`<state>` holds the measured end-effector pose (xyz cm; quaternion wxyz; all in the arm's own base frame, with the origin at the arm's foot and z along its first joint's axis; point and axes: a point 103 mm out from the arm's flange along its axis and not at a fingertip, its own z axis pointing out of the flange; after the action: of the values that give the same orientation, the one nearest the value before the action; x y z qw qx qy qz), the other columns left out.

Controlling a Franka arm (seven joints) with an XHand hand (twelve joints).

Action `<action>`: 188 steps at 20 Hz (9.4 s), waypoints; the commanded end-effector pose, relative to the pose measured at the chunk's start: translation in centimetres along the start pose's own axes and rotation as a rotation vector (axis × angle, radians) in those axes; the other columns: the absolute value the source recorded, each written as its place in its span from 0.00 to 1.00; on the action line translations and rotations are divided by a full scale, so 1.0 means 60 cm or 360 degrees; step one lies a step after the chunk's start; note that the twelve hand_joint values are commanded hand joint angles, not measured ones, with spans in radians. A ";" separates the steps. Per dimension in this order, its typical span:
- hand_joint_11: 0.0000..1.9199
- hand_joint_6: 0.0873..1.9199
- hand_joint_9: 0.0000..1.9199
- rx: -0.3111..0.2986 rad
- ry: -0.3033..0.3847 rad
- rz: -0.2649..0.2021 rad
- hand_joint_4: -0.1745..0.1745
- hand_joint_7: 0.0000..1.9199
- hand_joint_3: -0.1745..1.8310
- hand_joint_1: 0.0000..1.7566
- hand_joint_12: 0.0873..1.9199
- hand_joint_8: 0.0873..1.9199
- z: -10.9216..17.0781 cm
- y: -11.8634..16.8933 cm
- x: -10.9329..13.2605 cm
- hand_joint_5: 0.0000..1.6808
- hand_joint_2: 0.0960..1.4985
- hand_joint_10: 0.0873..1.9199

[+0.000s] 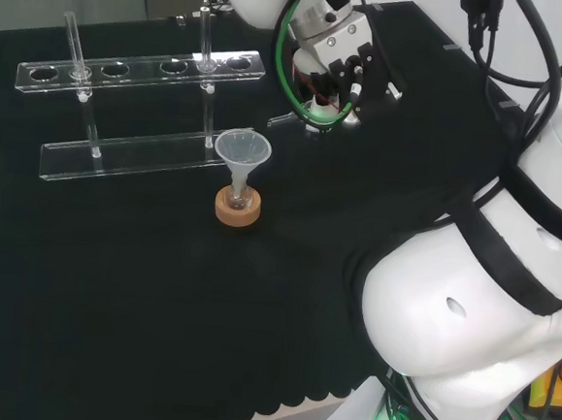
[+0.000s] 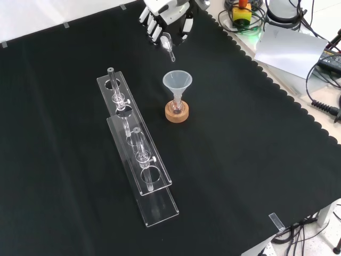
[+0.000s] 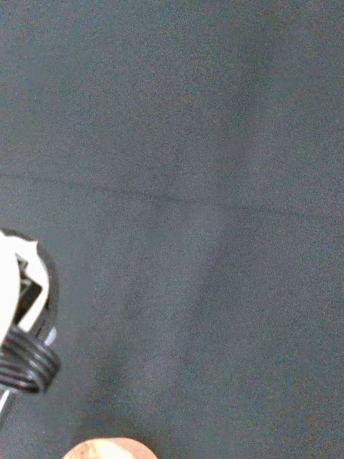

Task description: Pour all the NaCl from the weighing funnel into the round-bottom flask.

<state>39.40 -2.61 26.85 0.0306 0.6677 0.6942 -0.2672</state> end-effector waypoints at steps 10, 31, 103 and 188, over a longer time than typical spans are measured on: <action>0.33 0.48 0.56 0.0082 -0.0203 -0.0047 1.00 0.44 0.43 0.61 0.61 0.32 -0.013 0.009 0.037 0.66 0.44 0.18; 0.33 0.48 0.56 0.0149 -0.0504 -0.0064 1.00 0.44 0.44 0.61 0.61 0.32 -0.040 0.022 0.059 0.66 0.44 0.18; 0.33 0.48 0.56 0.0051 -0.1042 -0.0128 1.00 0.43 0.45 0.61 0.61 0.31 -0.087 0.034 0.111 0.66 0.43 0.17; 0.33 0.49 0.56 -0.0020 -0.1703 -0.0086 1.00 0.44 0.46 0.62 0.60 0.31 -0.115 0.030 0.180 0.67 0.42 0.17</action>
<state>42.11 10.20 27.80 0.3778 0.4183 0.6002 -0.5675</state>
